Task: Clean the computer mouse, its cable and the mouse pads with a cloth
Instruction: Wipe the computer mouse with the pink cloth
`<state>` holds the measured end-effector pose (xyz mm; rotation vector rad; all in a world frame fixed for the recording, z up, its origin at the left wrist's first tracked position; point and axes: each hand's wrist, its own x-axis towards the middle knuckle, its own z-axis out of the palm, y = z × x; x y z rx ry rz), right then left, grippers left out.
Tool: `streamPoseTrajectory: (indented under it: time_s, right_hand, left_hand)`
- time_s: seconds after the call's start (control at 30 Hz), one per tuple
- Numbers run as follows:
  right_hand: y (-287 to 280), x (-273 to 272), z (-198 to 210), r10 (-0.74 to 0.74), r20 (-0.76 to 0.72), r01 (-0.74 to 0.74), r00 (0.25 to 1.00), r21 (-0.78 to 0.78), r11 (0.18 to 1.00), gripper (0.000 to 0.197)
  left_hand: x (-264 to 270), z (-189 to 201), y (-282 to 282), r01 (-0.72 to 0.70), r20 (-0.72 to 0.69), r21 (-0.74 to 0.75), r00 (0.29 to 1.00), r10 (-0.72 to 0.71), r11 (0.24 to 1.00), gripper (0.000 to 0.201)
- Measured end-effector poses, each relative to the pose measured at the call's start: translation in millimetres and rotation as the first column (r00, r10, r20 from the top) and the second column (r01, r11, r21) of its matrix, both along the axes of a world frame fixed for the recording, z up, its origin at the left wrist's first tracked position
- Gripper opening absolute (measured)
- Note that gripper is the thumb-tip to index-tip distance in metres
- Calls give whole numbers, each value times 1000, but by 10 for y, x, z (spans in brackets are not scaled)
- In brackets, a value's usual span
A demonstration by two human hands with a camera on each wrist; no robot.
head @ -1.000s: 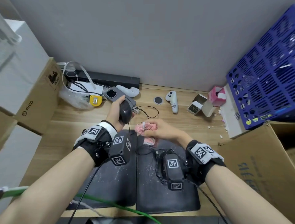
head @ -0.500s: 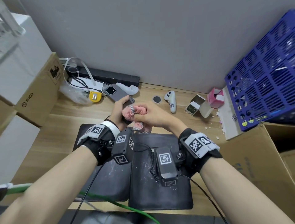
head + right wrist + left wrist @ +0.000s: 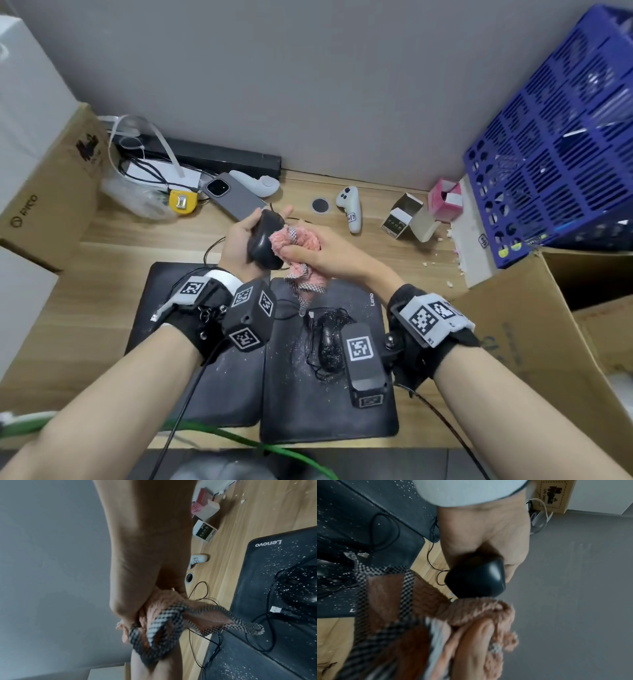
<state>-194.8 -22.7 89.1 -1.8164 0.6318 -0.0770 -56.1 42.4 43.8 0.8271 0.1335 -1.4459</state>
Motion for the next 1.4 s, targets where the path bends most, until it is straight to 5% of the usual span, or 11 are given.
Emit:
streamPoseTrajectory:
  time_s: [0.2,0.43,0.57,0.67,0.77,1.0,1.27,1.4]
  right_hand:
    - [-72,112,-156,-196,-18,190,980,-183,965,13]
    - [-155,323,-293,-257,-105,235,961,-183,954,15]
    - [-33,450,-311,-111,-44,106,993,-111,988,9]
    - [93,451,-277,73,-60,-79,996,-105,991,12]
    - [157,432,-301,149,-72,-159,986,-157,975,21]
    - [88,310,-346,34,-79,-42,996,-113,993,19]
    - [-154,394,-370,-299,-112,284,948,-129,950,13]
    - [-78,507,-349,-264,-134,251,955,-103,962,9]
  left_hand:
    - [-98,-44,77,80,77,-18,994,-78,997,27]
    - [0,-54,214,140,188,-3,973,-137,990,22]
    - [99,-98,209,50,137,89,989,-62,995,23]
    - [196,-165,169,-113,72,158,992,103,981,48]
    - [248,-251,142,-150,97,238,987,130,960,43]
    - [189,-239,140,-41,75,212,997,26,976,36]
    - [231,-155,247,62,141,110,987,-77,992,35]
    - [282,-161,268,6,124,157,992,-26,988,31]
